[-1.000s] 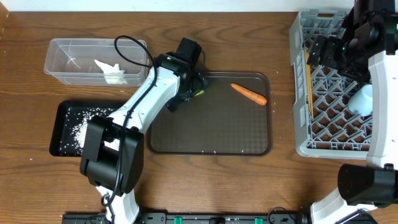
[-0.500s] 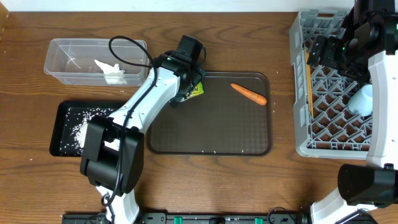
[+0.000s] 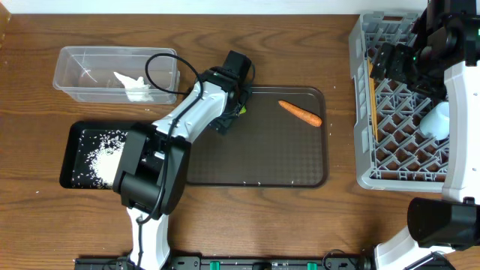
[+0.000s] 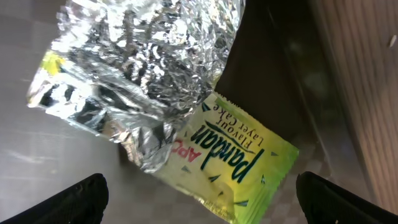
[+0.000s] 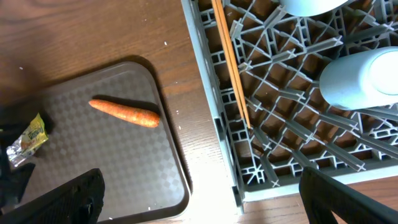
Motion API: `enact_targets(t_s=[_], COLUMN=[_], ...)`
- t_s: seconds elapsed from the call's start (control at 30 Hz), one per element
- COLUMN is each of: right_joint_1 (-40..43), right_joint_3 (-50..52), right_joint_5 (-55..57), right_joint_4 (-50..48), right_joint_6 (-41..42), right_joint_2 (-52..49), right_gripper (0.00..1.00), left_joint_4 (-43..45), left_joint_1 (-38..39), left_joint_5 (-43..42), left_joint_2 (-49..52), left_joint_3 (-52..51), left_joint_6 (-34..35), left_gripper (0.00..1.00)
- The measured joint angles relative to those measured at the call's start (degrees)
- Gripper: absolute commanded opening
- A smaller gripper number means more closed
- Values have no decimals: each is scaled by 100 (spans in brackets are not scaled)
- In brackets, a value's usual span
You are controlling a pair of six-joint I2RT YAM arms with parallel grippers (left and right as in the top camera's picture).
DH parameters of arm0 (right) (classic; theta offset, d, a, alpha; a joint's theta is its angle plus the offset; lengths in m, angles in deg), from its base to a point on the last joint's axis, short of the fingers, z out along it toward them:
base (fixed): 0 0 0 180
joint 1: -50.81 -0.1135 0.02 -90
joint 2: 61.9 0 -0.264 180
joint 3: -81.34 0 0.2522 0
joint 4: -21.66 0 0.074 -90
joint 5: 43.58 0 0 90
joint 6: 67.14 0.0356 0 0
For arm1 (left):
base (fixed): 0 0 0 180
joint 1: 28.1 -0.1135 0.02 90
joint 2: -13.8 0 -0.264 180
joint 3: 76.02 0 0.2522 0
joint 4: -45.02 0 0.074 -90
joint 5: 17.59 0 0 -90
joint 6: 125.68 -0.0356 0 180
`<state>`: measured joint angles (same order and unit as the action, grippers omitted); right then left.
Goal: Sort waste into correct bins and load items into the dishwasher rack
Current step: 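Close the left gripper on the foil and yellow wrapper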
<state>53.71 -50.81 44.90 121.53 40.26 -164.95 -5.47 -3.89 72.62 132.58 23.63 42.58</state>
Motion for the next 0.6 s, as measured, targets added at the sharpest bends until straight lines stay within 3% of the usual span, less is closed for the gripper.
enact_targets(t_s=[0.17,0.33,0.6], right_joint_1=[0,0,0], right_joint_3=[0,0,0], right_joint_5=[0,0,0], right_joint_4=[0,-2,0], right_joint_6=[0,0,0], right_joint_2=[0,0,0], right_gripper=[99,99,99], left_joint_4=[133,144,136], left_joint_1=[2,2,2], left_joint_5=[-33,-57,-70], left_joint_2=[81,92,92], left_joint_3=[0,0,0], left_joint_6=[136,146,140], left_gripper=[73,56,52])
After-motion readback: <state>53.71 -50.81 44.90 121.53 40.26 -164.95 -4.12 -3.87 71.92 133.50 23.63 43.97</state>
